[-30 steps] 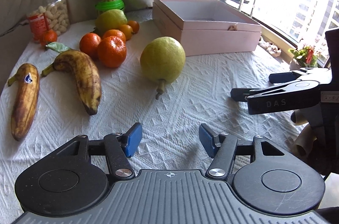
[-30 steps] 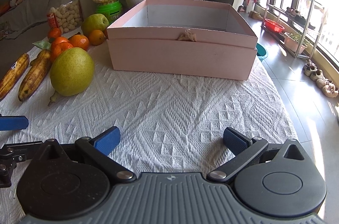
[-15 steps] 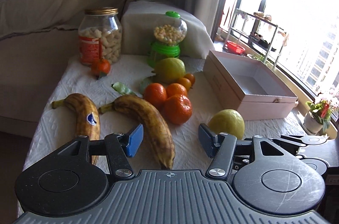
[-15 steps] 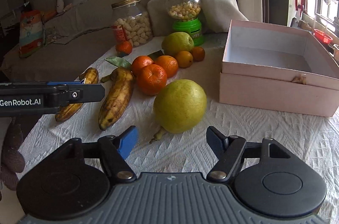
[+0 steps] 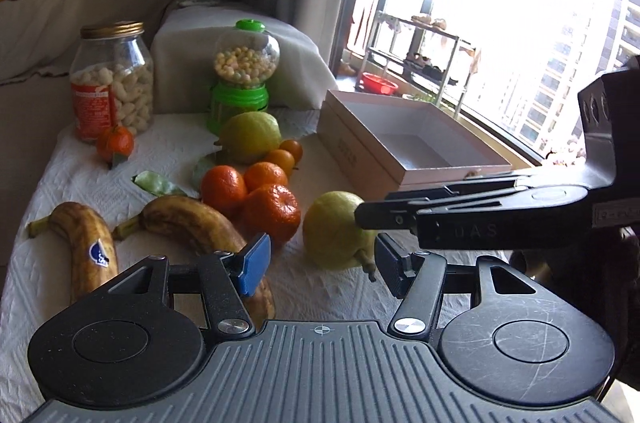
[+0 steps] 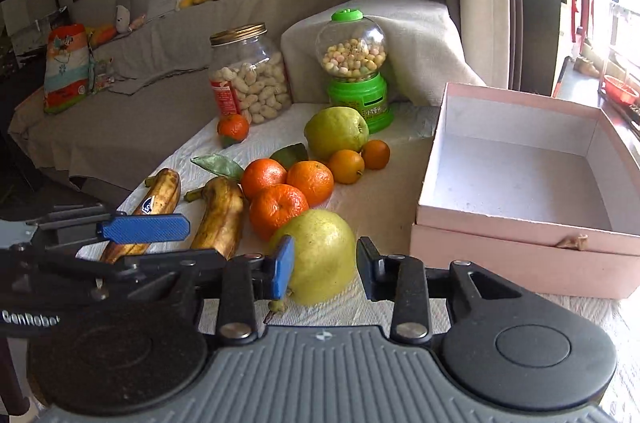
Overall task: Organize fruits
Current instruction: 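Move the right tool to the yellow pear while the left tool approaches the bananas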
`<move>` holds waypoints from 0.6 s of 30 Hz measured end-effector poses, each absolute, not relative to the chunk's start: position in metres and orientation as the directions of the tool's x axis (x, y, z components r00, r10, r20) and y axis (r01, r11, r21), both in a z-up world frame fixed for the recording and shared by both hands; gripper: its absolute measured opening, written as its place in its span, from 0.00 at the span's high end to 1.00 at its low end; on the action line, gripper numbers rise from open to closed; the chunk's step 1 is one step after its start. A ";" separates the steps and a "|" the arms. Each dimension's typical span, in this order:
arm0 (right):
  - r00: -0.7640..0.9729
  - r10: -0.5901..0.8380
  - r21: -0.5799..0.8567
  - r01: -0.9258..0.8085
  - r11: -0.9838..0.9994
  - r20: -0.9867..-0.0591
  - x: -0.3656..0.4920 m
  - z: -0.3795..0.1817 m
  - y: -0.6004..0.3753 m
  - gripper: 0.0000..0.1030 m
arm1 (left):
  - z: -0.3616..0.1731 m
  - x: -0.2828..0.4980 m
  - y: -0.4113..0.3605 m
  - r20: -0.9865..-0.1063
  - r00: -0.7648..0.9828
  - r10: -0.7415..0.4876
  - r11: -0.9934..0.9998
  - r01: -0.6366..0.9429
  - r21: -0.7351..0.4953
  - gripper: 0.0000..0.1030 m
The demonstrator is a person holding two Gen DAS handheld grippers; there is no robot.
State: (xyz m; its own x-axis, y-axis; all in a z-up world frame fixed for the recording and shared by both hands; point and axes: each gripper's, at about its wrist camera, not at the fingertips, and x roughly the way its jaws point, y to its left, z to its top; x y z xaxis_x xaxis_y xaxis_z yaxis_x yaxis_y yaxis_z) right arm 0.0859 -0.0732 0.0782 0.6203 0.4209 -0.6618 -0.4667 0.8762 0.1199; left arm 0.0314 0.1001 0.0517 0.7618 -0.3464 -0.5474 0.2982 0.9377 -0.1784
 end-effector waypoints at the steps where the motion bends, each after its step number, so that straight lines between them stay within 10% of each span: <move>1: 0.613 0.430 0.129 -0.472 0.872 -0.663 0.090 0.079 -0.071 0.67 | 0.049 0.029 0.097 -0.559 0.751 -0.351 0.935 0.317 -0.160 0.39; 18: 0.609 0.424 0.120 -0.475 0.872 -0.670 0.119 0.088 -0.081 0.67 | 0.031 0.069 0.061 -0.611 0.720 -0.329 0.934 0.345 -0.096 0.55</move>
